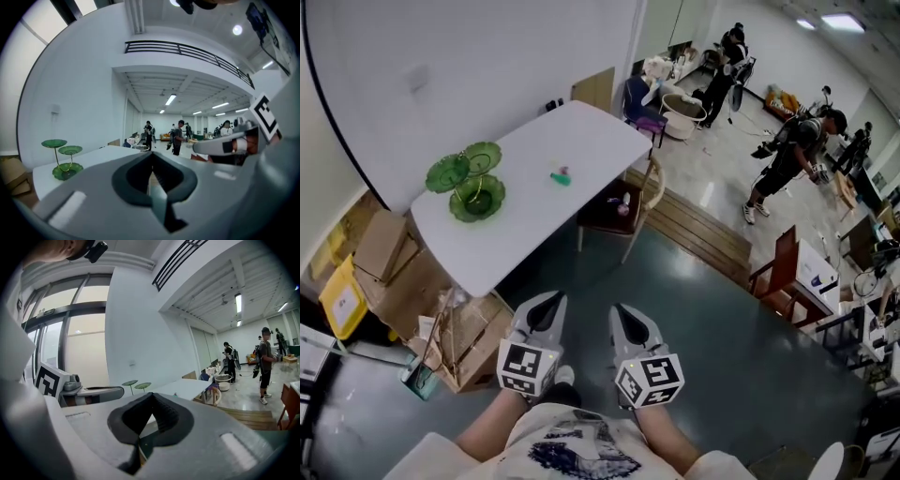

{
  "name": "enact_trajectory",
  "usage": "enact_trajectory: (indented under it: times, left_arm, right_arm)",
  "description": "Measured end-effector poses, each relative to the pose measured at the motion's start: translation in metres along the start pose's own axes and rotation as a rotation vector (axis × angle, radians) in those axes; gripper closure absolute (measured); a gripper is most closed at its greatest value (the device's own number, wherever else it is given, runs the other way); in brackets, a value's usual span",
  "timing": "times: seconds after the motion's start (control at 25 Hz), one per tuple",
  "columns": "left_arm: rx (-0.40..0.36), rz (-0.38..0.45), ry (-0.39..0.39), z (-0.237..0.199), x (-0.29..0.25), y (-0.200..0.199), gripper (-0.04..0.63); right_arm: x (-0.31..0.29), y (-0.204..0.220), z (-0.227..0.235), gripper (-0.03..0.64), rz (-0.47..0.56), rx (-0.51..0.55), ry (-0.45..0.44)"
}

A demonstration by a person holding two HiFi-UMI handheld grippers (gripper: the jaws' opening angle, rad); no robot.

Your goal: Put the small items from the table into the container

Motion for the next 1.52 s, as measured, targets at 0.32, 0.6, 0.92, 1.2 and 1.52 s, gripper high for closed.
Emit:
enact_trajectory:
  times: [0.32,0.6,0.92,1.2,1.52]
  left_arm:
    - [-0.011,0.023,-0.006,-0.066,-0.060,-0.013,0.606]
    - [-0.014,0.023,-0.036,-0.098,-0.104,-0.018,0.606]
    - [-0.022,-0.019,-0.115,-0.124,-0.140,-0.021,0.605]
    - [0.013,-0.086,-0.284,-0.167,-0.185,-0.010,0.605]
    - [0.042,-0.116,-0.435,-0.211,-0.268,-0.026,0.606]
  right_arm:
    - [-0.092,-0.022,0.022,0.620,0.031,-0.013,-0.015]
    - [-0.141,-0.039,0.051,0.620,0.021,-0.022,-0.030]
    - [-0.207,-0.052,0.085,0.620,0.004,-0.042,-0.115]
    - [-0.303,-0.059,0.119,0.620,-0.047,-0.048,-0.262]
    - [-0.410,-0.090,0.171,0.620,-0.104,-0.011,-0.414]
Point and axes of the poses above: the fingertips, and each gripper's own axes: x backward along the fingers, z to its right, y out of its underside, the point moved 9 cm from there along x, backward along the fingers, and after that the axes turned 1 degree about -x, right-handed, at the moved point
